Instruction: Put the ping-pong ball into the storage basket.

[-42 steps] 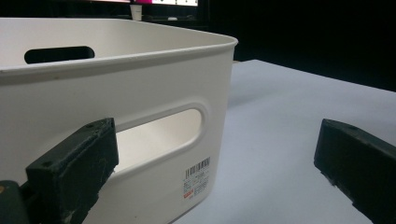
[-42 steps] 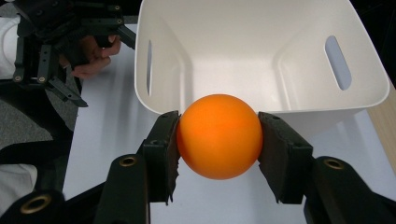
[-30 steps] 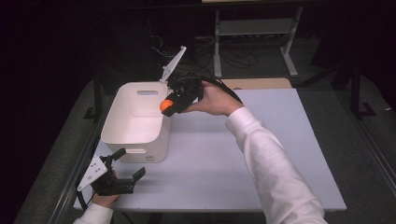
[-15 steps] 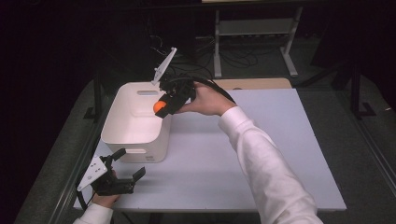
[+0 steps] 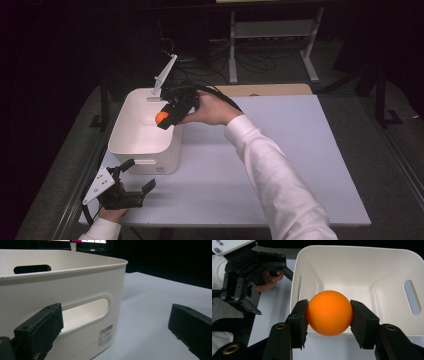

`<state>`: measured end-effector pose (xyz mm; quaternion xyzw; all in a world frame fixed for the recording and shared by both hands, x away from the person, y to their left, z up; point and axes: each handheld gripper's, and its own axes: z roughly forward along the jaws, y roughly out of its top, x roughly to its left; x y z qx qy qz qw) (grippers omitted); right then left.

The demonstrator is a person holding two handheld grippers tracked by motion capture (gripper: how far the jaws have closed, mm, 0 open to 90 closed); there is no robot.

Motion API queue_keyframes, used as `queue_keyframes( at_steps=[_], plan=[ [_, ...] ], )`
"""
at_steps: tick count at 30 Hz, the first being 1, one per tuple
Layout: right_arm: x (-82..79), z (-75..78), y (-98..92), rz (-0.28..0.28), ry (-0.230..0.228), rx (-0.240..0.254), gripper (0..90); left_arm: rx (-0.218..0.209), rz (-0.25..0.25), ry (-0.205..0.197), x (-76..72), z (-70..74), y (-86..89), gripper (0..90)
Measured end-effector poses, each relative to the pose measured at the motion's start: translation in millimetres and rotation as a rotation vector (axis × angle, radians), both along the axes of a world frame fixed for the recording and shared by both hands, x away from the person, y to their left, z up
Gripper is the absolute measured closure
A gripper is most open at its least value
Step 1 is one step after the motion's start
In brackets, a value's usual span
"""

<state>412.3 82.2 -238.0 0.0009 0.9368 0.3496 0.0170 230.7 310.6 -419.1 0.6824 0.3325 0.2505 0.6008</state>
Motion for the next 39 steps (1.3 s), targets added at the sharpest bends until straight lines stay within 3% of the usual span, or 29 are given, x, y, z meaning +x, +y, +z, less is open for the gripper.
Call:
queue_keyframes(
  at_steps=[24,39],
  plan=[
    [2.4,-25.1,28.8,0.017,0.060,-0.041,49.2,0.006,0.000,0.000,-0.6,0.7,1.9,0.0],
    [5.4,-34.4,41.6,0.031,0.048,-0.035,49.1,0.014,-0.002,-0.002,-1.5,1.4,2.6,0.0]
  ],
)
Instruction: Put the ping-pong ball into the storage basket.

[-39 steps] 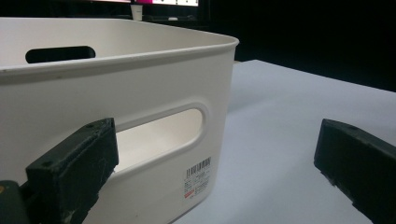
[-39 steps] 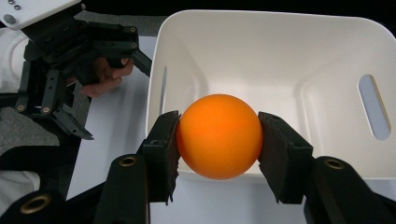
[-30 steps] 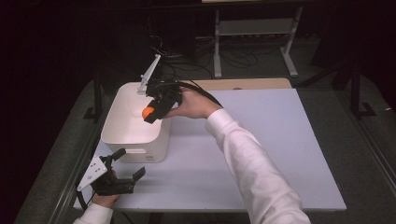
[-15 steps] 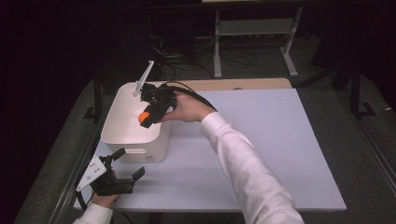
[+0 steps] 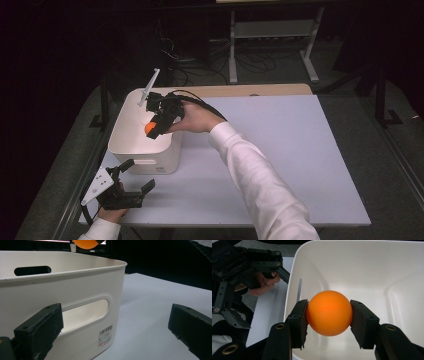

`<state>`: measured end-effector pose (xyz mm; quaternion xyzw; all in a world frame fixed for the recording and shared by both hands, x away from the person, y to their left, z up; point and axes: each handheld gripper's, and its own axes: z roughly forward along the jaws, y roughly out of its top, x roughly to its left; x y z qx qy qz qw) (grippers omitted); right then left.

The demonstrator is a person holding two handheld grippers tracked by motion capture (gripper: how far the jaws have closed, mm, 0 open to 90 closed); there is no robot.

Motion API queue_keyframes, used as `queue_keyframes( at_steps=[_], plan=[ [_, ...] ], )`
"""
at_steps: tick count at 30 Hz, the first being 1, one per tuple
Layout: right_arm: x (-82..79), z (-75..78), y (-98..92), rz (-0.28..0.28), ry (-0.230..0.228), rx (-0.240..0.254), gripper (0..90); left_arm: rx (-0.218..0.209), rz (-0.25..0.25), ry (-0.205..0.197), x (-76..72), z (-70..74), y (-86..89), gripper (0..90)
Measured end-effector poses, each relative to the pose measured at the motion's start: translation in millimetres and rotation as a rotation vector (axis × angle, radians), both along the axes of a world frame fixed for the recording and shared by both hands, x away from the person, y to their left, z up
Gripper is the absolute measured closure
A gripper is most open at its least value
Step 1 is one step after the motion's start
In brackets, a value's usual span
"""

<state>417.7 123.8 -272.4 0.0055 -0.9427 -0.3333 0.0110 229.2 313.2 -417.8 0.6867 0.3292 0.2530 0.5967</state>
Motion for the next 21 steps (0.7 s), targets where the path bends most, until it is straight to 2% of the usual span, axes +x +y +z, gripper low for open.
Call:
queue_keyframes(
  at_steps=[7,11,15,21],
  plan=[
    [2.8,-3.5,2.1,-0.012,0.004,0.006,47.7,-0.001,-0.001,-0.001,0.0,0.0,0.1,0.0],
    [4.8,-0.7,-1.2,-0.046,0.025,0.034,30.8,-0.002,-0.002,0.000,0.3,-0.1,0.2,0.0],
    [6.3,2.0,-6.1,-0.089,0.002,0.040,16.9,-0.002,-0.003,0.001,0.2,-0.1,-0.3,0.0],
    [7.2,7.9,-17.5,-0.124,-0.003,0.102,11.5,-0.005,-0.004,0.003,0.5,-0.5,-1.0,0.0]
  ],
)
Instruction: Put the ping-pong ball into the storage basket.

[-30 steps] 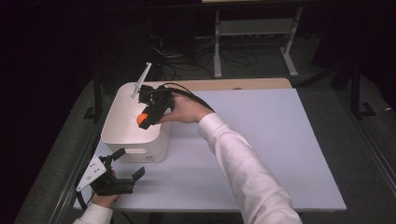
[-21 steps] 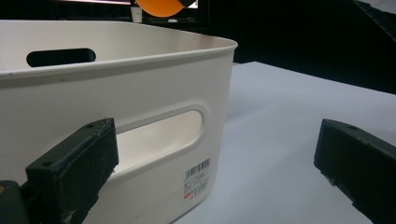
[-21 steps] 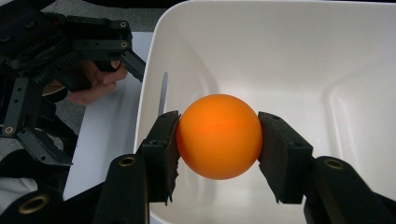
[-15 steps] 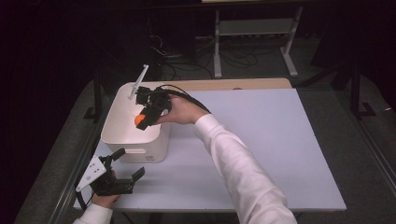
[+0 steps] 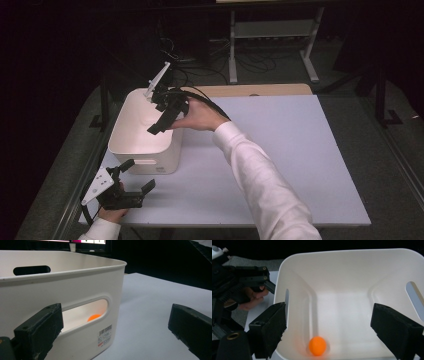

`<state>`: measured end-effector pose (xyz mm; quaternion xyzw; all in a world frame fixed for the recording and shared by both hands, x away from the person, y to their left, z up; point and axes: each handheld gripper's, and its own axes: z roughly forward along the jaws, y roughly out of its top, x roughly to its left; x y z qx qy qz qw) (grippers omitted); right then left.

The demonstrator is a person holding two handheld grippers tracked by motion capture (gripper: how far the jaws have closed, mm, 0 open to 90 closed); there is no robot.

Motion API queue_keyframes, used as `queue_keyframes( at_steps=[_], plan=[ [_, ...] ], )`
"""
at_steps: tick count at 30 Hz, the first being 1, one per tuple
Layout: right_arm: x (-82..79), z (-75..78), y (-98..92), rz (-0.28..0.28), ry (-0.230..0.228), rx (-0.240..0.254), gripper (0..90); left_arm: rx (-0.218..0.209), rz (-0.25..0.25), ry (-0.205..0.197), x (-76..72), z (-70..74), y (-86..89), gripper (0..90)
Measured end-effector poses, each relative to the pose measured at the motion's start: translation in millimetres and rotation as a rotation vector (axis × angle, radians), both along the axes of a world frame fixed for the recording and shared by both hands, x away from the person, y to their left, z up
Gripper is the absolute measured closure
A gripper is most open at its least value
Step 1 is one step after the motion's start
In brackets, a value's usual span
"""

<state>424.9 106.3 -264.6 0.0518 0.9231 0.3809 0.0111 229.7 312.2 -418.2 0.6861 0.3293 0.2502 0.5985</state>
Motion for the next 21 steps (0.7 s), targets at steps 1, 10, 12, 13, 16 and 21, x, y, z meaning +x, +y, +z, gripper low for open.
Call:
queue_keyframes(
  at_steps=[1,10,12,13,16,21],
  plan=[
    [-0.4,1.0,-1.4,-0.005,-0.006,0.003,8.6,0.004,0.000,0.001,0.0,0.0,0.1,0.0],
    [-1.0,6.6,-16.4,-0.070,-0.036,0.040,0.0,0.002,0.000,0.000,-0.2,-0.2,0.1,0.0],
    [-1.1,6.6,-20.5,-0.076,-0.038,0.048,0.0,-0.001,0.002,0.003,-0.4,-0.3,-0.3,0.0],
    [-1.3,6.8,-22.8,-0.081,-0.037,0.049,0.0,0.002,0.001,0.003,-0.2,-0.3,-0.1,0.0],
    [-1.5,7.4,-30.4,-0.091,-0.038,0.056,0.0,0.005,0.003,0.002,0.0,-0.4,-0.3,0.0],
    [-3.3,5.2,-44.6,-0.100,-0.036,0.067,0.0,0.005,0.005,0.003,0.1,-0.7,-0.8,0.0]
  ],
)
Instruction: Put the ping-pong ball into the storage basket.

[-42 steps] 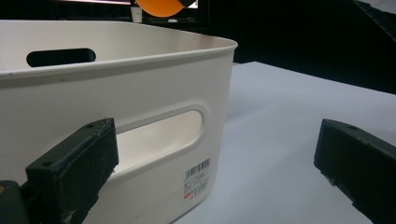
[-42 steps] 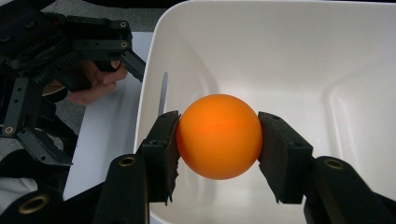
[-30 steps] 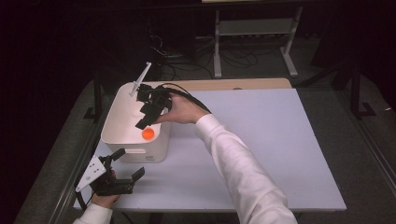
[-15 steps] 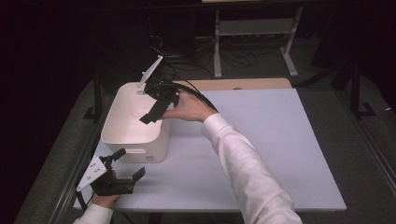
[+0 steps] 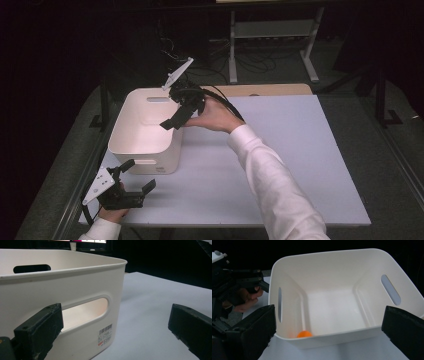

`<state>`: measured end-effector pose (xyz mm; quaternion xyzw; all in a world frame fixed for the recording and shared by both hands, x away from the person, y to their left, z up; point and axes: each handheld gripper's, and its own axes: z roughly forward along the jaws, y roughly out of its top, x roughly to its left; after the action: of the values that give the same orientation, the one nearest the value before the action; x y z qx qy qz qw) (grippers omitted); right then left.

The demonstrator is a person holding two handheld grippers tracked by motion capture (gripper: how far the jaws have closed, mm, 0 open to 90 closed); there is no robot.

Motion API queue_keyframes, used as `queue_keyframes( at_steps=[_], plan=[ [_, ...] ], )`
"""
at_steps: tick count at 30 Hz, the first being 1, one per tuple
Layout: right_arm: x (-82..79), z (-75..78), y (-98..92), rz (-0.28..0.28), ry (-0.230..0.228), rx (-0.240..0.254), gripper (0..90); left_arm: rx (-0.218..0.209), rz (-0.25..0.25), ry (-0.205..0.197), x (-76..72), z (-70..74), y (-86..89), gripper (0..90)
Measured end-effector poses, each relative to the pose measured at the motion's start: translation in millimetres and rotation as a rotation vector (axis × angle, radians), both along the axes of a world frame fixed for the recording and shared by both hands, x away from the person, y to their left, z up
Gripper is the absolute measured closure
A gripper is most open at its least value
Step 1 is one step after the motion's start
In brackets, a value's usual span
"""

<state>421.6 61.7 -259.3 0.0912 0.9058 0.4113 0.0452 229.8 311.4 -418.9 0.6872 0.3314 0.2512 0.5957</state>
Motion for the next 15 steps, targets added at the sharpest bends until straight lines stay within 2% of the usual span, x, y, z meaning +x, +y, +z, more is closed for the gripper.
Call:
queue_keyframes(
  at_steps=[8,15],
  plan=[
    [1.0,-0.1,-21.0,-0.028,-0.001,0.030,0.0,-0.004,0.000,0.000,0.0,0.2,0.5,0.0],
    [-2.3,-0.6,-37.0,-0.040,-0.002,0.033,0.0,-0.002,-0.004,0.002,0.7,-0.2,-0.9,0.0]
  ],
)
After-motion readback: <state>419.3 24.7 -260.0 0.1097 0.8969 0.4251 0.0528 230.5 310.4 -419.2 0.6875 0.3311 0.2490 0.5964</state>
